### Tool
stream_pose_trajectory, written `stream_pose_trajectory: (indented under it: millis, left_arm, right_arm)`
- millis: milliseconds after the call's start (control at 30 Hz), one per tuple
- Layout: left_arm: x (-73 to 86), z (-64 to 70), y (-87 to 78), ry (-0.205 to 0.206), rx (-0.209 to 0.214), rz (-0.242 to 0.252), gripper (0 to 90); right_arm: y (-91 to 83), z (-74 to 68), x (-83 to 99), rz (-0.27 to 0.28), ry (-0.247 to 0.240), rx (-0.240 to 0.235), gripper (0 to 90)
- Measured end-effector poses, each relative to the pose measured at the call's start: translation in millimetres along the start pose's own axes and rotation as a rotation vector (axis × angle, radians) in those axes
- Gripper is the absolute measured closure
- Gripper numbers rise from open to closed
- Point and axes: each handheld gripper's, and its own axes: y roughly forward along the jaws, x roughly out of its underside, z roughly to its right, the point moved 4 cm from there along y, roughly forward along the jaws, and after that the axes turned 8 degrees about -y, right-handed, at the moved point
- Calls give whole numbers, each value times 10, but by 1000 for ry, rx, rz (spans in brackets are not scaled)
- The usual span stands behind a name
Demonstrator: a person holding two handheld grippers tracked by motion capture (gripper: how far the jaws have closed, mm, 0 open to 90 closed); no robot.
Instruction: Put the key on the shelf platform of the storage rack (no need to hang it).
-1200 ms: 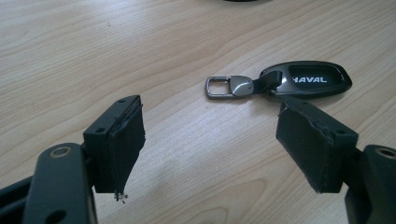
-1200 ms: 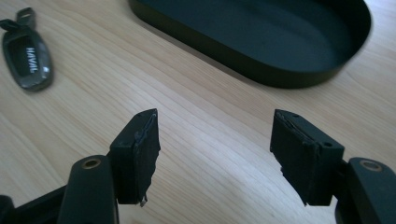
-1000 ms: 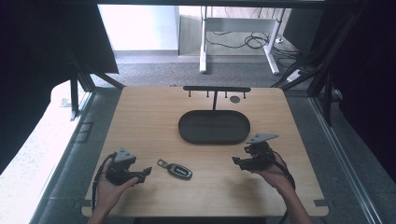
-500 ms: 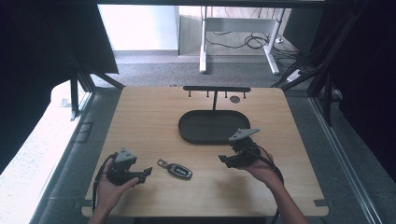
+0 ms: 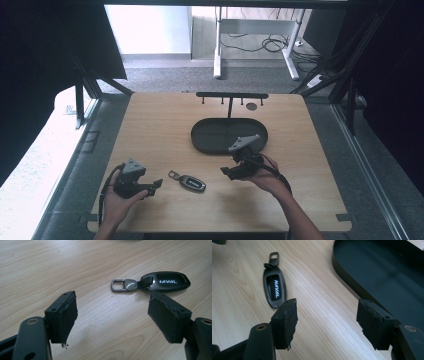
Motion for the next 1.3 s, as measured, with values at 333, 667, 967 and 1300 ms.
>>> stream_pose_trajectory:
  millis: [333, 667, 967, 1300]
  left_arm:
    - [-3, -9, -11, -2, -2, 3, 239]
    - [-9, -13, -26, -2, -3, 8, 239]
    - [-14, -25, -41, -2, 1, 12, 239]
    - [-16, -21, -43, -8, 6, 16, 239]
  right_arm:
    - [127, -89, -135, -10, -26, -24, 335]
    - [240, -180, -235, -30, -46, -49, 337]
    - [373, -293, -381, -49, -77, -84, 338]
    - [525, -410, -495, -74, -101, -111, 338]
